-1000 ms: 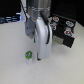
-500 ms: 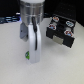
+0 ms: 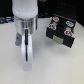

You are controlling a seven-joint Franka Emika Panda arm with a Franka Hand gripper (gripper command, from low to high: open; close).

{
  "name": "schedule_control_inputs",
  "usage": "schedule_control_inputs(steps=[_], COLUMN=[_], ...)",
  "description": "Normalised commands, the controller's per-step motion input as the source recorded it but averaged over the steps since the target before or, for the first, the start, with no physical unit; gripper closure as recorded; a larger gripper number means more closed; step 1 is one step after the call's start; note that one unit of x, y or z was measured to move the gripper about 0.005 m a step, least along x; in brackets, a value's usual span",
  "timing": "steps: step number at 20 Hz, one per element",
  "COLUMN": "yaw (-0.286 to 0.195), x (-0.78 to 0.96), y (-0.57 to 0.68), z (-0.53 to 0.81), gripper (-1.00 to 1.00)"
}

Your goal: Open the kcup holder, insert the kcup into the holder, and close the kcup holder

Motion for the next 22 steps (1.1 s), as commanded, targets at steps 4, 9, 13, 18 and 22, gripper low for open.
schedule_control_inputs(steps=[4,9,13,18,22], yaw=[-0.190,-0.140,-0.076,-0.011,0.029], x=[-0.04,-0.11,-0.05,0.00,0.00], y=[-0.06,-0.04,-0.01,0.05,0.13], z=[-0.14,-0.01,0.00,-0.02,-0.12], gripper=[-1.00,-1.00,-1.00,-1.00,-1.00])
